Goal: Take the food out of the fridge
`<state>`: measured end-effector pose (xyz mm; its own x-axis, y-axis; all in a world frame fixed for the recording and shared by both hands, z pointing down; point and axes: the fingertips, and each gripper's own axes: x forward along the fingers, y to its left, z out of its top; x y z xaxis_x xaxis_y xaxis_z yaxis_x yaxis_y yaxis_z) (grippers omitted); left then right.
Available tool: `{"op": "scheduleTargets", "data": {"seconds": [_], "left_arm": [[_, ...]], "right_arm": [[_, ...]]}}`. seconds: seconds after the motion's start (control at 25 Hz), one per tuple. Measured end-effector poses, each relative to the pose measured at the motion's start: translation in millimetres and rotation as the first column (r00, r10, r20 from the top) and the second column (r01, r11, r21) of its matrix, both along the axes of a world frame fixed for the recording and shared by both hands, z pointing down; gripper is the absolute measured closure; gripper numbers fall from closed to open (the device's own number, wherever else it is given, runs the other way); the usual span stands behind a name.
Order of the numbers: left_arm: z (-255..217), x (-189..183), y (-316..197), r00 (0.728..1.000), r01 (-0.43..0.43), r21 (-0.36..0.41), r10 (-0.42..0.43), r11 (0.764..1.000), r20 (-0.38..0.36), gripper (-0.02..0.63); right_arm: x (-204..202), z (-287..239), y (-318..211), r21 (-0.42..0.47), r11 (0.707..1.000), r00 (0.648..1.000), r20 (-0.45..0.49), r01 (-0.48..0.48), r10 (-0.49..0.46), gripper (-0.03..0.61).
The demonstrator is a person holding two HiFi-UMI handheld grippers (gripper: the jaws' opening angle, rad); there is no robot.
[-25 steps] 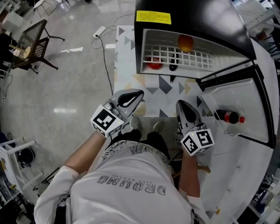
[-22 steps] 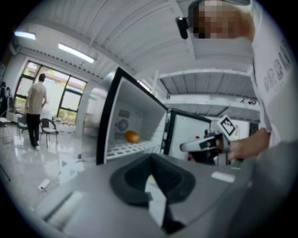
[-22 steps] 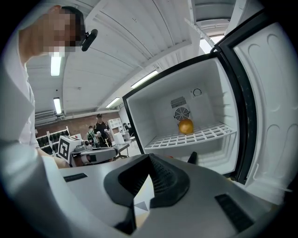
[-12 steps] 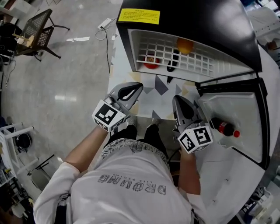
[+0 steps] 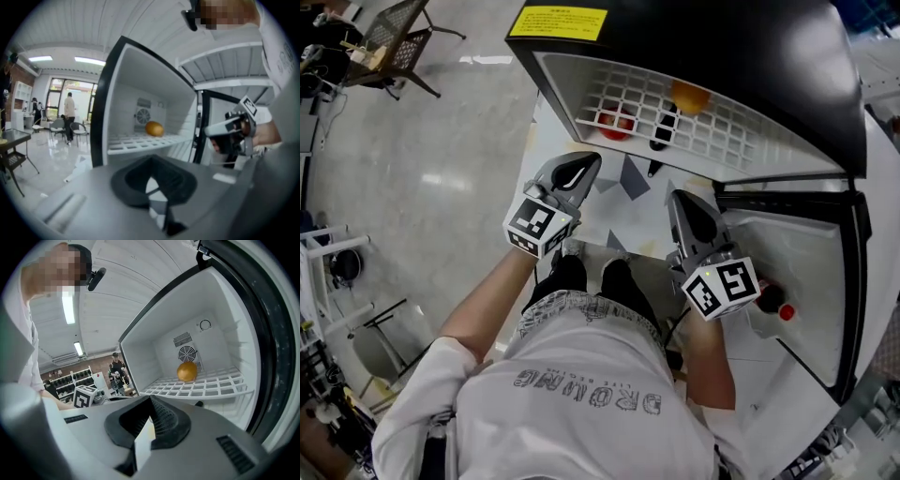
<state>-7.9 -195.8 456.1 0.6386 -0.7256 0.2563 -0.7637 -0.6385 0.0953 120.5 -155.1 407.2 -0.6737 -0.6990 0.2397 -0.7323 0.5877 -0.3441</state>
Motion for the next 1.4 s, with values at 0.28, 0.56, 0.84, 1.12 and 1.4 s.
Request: {"op": "scheduleTargets", "data": {"seconds": [0.28, 0.56, 0.84, 1.12, 1.4], "left_arm": [[32.8, 4.3, -21.5, 0.994, 0.098, -0.020, -0.096, 0.995, 0.055, 0.594], [52.1, 13.4, -47.2, 0.983, 0.167, -0.005, -0.166, 0.986, 0.080, 0.484], [68.1, 15.1, -62.4, 0.963, 0.242, 0.016, -0.242, 0.970, 0.116, 0.416], [90.9, 15.3, -72.3, 0.933, 0.331, -0.004, -0.327, 0.944, 0.149, 0.336], [104.7, 18.0, -83.2, 0.905, 0.398, 0.004, -0.393, 0.917, 0.165, 0.294]], "right_arm": [[13.2, 16.7, -5.7, -0.041, 0.999, 1.000, 0.007, 0.030, -0.029, 0.586], [17.8, 35.7, -3.6, -0.080, 0.995, 0.998, -0.002, 0.064, -0.065, 0.586], [18.3, 51.7, 2.8, -0.107, 0.990, 0.995, -0.006, 0.096, -0.097, 0.586], [11.9, 65.0, 11.7, -0.133, 0.982, 0.991, -0.008, 0.133, -0.135, 0.586], [6.8, 80.4, 21.8, -0.167, 0.973, 0.987, 0.002, 0.159, -0.161, 0.586]]}}
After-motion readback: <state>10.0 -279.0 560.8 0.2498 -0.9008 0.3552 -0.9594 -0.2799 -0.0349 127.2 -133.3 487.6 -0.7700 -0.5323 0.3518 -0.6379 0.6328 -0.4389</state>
